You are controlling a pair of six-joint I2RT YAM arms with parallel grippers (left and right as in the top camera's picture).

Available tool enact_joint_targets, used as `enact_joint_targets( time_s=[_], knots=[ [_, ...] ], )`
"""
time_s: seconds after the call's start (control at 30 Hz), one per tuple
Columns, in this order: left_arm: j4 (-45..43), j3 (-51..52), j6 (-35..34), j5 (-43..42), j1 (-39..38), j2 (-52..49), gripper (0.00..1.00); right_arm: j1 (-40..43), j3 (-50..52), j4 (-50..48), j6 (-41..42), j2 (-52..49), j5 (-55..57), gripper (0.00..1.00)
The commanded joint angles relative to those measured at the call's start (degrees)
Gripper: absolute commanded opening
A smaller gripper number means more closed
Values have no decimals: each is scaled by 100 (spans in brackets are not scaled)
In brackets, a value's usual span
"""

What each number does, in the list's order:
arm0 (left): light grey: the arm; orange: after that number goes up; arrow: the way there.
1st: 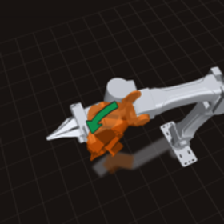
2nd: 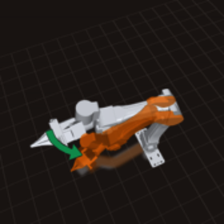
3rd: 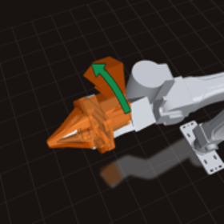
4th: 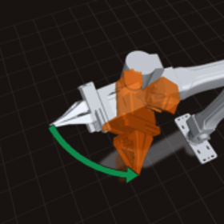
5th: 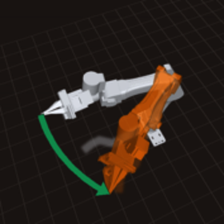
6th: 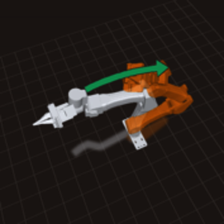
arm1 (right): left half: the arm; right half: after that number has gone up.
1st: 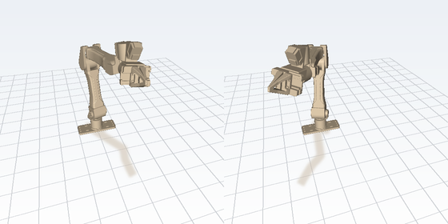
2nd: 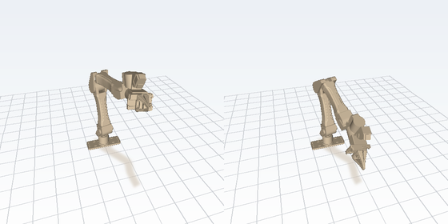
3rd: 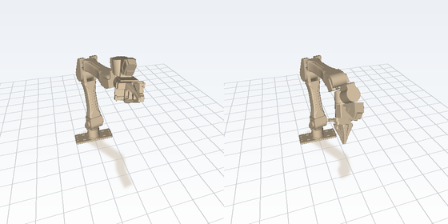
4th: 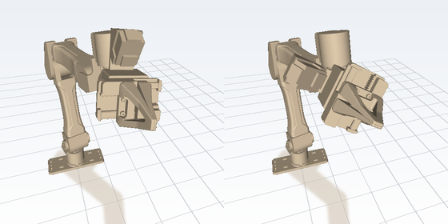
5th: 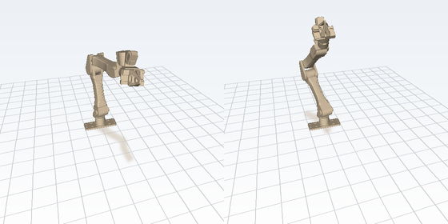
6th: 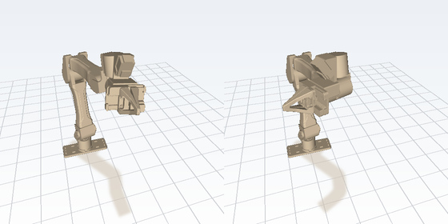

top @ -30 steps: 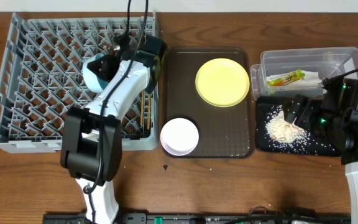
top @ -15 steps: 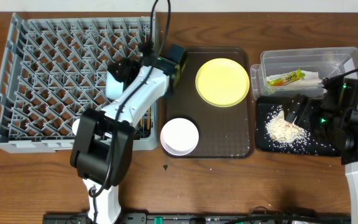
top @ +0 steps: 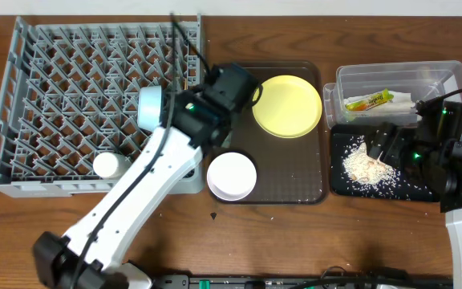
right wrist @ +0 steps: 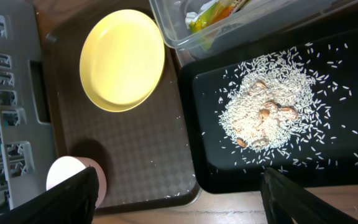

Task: Sort waste into correct bins and load items into the dishwasher
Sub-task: 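Grasp the white-pink bowl on the brown tray with the left gripper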

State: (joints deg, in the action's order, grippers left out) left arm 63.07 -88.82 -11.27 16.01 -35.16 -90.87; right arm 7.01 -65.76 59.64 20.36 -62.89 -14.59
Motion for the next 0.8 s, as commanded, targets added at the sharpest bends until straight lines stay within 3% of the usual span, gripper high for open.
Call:
enact_joint_targets(
  time_s=[0.0, 0.1, 0.2, 0.5, 0.6, 0.63, 0.73, 0.77],
  knots=[
    [50, 446, -632, -1578, -129, -155, 12, 20, -39, 44, -24, -11, -26, 79],
    [-693, 1515, -1228, -1596, -245, -289, 8, 20, -39, 44, -24, -11, -26, 79],
    [-2070, 2441, -1322, -2269, -363, -551, 8, 20, -39, 42, -22, -11, -26, 79],
    [-3930, 2601, -1283, -3947, -1134, -1403, 8, 20, -39, 59, -22, -11, -28, 79],
    [-3764, 2218, -1128, -4459, -1169, -1259, 9, 20, -39, 63, -24, -11, -26, 79],
    [-3383, 1930, -951, -4441, -1143, -1064, 21, 20, -39, 61, -22, -11, -26, 79],
    [-2496, 1622, -785, -3556, -999, -610, 30, 20, -39, 76, -24, -11, -26, 79],
    [-2190, 1615, -785, -3032, -922, -409, 43, 20, -39, 85, -24, -11, -26, 79]
  ],
)
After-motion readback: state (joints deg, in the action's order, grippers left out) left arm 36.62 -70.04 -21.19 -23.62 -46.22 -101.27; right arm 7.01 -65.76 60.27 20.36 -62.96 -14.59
